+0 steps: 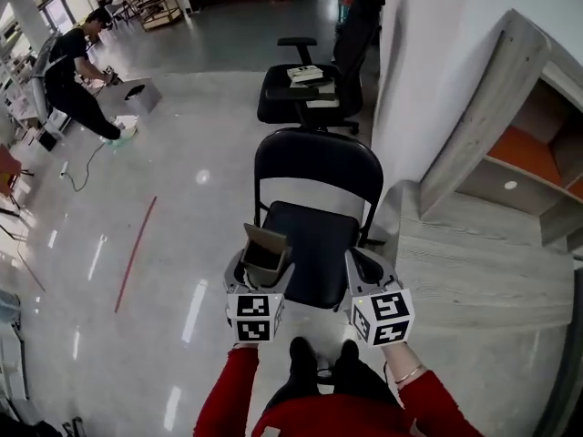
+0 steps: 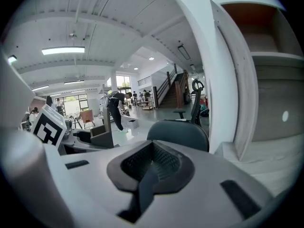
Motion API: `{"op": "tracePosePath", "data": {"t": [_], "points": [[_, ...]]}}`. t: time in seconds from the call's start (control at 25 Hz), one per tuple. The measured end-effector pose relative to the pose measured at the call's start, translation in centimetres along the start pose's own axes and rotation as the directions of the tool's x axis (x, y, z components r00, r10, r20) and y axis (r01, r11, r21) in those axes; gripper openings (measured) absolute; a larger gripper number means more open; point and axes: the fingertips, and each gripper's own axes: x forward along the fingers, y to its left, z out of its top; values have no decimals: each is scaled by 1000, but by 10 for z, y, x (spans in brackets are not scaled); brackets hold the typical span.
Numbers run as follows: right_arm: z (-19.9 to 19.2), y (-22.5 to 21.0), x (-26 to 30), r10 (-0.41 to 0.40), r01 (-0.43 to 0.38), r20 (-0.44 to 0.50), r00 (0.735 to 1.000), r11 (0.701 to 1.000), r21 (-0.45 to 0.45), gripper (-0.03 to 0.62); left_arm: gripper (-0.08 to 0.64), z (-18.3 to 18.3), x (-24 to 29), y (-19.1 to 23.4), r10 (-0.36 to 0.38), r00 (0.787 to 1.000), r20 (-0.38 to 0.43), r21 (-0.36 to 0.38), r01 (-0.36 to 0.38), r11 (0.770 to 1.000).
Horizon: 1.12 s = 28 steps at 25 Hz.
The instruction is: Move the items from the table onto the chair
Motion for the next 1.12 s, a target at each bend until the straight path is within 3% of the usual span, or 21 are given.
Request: {"op": "tracePosePath", "data": {"t": [0.48,0.76,1.12], "points": [[-28,3,6,-108,108,-33,994,994,15,6,448,-18,4,-1,-125,992,-11,34,125,992],[-39,8,9,-138,139,-40,990,990,29,6,448,-27,9,0,-153,988,-20,39,153,987],[-60,-8,35,-131,133,-49,990,990,47,6,448,-47,33,9,-125,991,-54,26,127,992]]}}
